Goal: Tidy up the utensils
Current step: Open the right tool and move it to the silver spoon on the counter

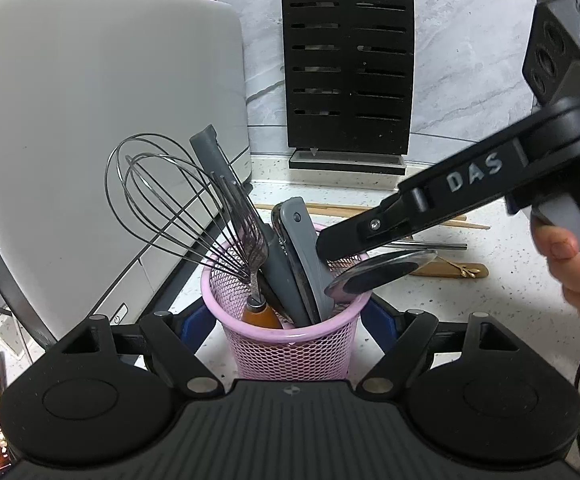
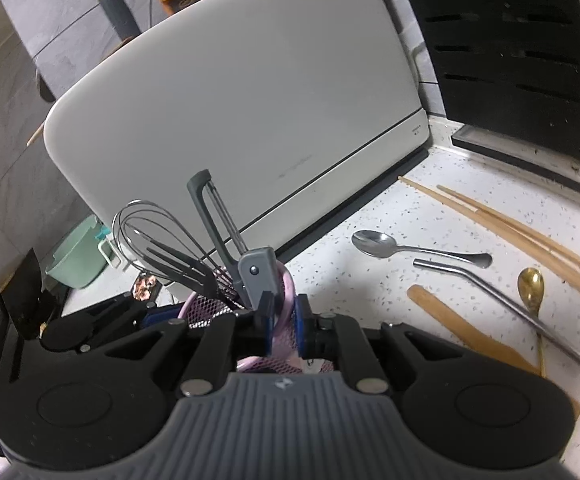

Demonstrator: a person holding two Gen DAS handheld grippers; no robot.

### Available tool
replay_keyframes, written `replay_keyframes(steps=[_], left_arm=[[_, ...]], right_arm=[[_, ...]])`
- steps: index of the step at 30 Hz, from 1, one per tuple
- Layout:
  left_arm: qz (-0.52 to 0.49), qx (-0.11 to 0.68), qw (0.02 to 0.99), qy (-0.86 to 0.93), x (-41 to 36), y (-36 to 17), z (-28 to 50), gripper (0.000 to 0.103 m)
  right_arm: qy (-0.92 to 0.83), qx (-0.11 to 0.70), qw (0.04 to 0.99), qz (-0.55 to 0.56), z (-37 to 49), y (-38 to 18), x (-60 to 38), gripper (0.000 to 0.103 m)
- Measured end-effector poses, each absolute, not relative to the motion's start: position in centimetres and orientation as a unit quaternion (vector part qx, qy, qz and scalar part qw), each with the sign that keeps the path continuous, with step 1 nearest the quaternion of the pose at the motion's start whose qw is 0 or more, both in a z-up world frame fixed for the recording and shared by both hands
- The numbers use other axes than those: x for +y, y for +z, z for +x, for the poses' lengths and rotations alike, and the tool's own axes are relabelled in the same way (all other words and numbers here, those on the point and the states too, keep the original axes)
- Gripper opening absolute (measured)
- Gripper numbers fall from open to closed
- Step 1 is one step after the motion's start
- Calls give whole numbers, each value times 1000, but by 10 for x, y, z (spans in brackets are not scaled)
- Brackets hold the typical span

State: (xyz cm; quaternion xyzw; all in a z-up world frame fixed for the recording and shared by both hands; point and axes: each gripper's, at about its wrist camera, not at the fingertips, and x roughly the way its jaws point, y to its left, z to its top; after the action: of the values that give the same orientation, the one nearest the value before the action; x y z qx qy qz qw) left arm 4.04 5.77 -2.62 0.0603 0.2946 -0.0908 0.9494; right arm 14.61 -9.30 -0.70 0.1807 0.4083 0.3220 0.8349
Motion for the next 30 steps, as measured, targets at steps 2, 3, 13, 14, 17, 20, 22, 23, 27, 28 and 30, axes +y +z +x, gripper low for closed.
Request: replay_keyframes(steps=[2, 3, 13, 14, 17, 20, 22, 23, 27, 28, 30], left_arm=[[66, 293, 950, -87, 56, -27, 41, 94], [68, 293, 950, -85, 55, -28, 41, 96], [56, 289, 953, -72, 55, -30, 45, 99], [56, 289, 953, -72, 55, -30, 45, 99], [55, 289, 953, -75, 57, -29, 45, 99], [58, 289, 953, -76, 57, -30, 44, 99], [63, 289, 952, -78, 57, -30, 44, 99], [64, 289, 952, -79, 57, -30, 44, 99], [64, 288, 952, -82, 58, -31, 44, 99], [64, 289, 952, -82, 57, -30, 45, 99], [63, 289, 952, -81, 57, -30, 45, 99]], right_arm=[[327, 397, 839, 178, 144, -1, -99, 19], [327, 390, 842, 176, 143, 2, -103, 22], [266, 336, 900, 80, 158, 0, -122, 25], [268, 334, 902, 56, 160, -5, -118, 25], [290, 335, 896, -28, 167, -19, -101, 25], [312, 332, 886, -91, 178, -29, -84, 25], [330, 331, 877, -110, 186, -36, -78, 25], [343, 331, 872, -116, 190, -40, -76, 25], [368, 329, 859, -138, 206, -55, -66, 25], [374, 326, 856, -145, 208, -57, -63, 25], [381, 325, 851, -157, 214, -62, -56, 25]])
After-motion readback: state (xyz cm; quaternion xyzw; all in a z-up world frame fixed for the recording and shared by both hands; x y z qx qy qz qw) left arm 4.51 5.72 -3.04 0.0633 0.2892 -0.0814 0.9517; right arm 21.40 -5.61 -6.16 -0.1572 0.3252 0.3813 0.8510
